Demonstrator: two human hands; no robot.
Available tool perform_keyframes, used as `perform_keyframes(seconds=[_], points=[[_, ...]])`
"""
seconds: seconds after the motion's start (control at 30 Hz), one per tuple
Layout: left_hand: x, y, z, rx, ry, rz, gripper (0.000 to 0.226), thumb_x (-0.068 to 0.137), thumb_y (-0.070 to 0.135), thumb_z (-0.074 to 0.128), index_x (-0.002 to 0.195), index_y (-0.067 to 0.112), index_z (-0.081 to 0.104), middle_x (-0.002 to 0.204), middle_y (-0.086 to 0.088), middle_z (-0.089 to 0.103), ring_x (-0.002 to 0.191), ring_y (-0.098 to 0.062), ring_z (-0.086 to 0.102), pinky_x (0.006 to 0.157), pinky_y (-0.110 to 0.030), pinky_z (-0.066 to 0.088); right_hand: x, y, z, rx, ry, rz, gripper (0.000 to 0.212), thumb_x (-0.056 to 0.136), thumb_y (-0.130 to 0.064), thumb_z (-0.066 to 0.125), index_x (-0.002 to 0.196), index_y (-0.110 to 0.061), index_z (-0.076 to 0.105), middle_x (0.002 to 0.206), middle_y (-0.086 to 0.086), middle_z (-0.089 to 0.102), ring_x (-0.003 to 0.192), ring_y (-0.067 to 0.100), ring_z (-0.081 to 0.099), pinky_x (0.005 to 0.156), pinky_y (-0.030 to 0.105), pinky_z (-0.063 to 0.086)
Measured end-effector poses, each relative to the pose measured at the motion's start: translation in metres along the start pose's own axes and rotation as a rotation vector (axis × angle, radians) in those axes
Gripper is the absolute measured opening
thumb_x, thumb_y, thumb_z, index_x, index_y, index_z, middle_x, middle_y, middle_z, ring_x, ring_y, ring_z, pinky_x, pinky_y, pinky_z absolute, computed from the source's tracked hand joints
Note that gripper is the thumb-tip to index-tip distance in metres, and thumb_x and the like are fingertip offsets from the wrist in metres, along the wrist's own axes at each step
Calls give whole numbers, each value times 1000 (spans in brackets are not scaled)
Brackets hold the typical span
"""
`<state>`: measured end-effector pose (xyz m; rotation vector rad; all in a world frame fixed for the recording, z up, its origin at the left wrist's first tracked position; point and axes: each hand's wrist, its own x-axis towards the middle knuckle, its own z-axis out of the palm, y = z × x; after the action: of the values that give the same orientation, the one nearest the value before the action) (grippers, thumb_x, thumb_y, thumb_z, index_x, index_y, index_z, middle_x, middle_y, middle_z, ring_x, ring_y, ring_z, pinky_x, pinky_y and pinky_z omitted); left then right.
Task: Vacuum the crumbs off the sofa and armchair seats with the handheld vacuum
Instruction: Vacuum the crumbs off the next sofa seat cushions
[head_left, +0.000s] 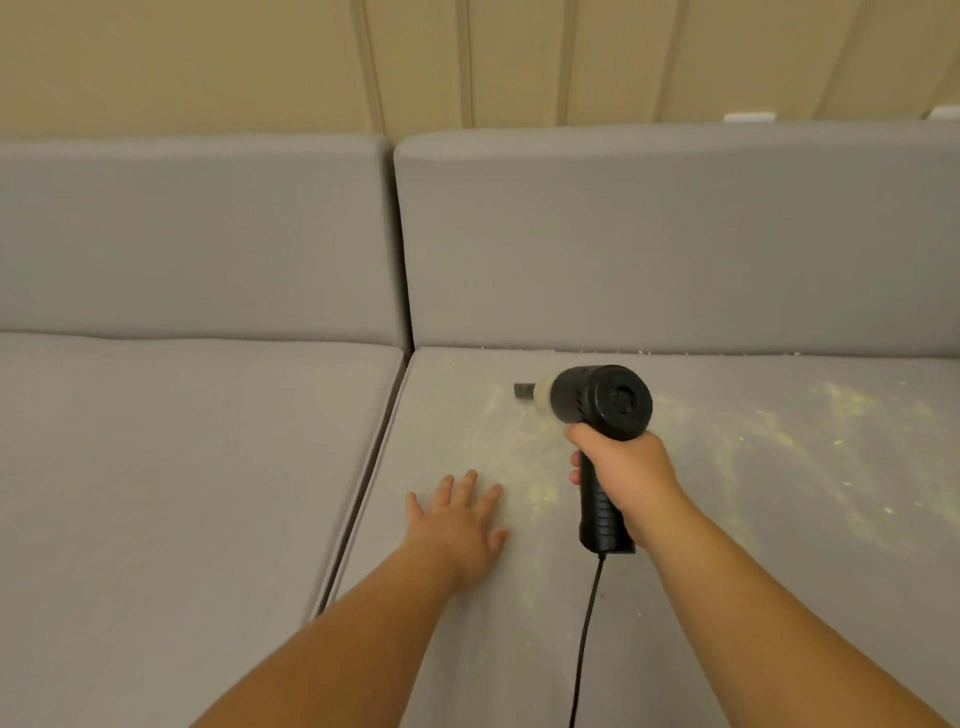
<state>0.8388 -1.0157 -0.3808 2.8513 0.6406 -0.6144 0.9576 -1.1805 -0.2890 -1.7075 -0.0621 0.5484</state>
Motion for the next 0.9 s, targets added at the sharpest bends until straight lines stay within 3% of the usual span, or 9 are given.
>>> perform_keyframes(seconds=[0.1, 0.23, 0.37, 0.53, 0.9], points=[[-1, -3, 5, 8, -2, -13, 65, 106, 60, 19, 164, 41, -2, 173, 2, -13, 159, -29, -10, 120, -71, -1, 5, 9, 9, -27, -14, -25, 13, 85, -20, 78, 90, -8, 74, 73, 9, 75, 70, 24, 71, 81, 46, 63], [-8, -7, 14, -6, 18, -42, 64, 105, 61, 20, 163, 43, -1, 173, 4, -10, 159, -29, -5, 120, -71, 3, 9, 11, 23, -66, -19, -53, 19, 83, -18, 78, 92, -1, 75, 71, 9, 72, 60, 19, 69, 72, 37, 61], [-15, -12, 34, -41, 57, -55, 64, 104, 63, 17, 162, 45, -4, 173, 5, -12, 159, -28, -9, 120, -70, 0, 5, 13, 29, -93, -50, -74, 17, 85, -18, 78, 94, -5, 76, 74, 9, 73, 61, 19, 70, 73, 37, 61], [-16, -23, 58, -121, 138, -24, 63, 104, 65, 17, 161, 49, -4, 172, 8, -15, 158, -23, -15, 120, -68, -9, -5, 26, 31, -106, 30, -106, 13, 81, -19, 77, 81, -7, 73, 69, 9, 72, 59, 20, 67, 68, 35, 57], [-13, -23, 57, -201, 141, -20, 62, 102, 68, 19, 160, 53, 4, 172, 13, -8, 159, -19, -12, 121, -66, -7, -27, 54, 17, -77, 88, -104, 22, 82, -21, 77, 88, 0, 74, 65, 7, 70, 55, 14, 67, 66, 33, 56]])
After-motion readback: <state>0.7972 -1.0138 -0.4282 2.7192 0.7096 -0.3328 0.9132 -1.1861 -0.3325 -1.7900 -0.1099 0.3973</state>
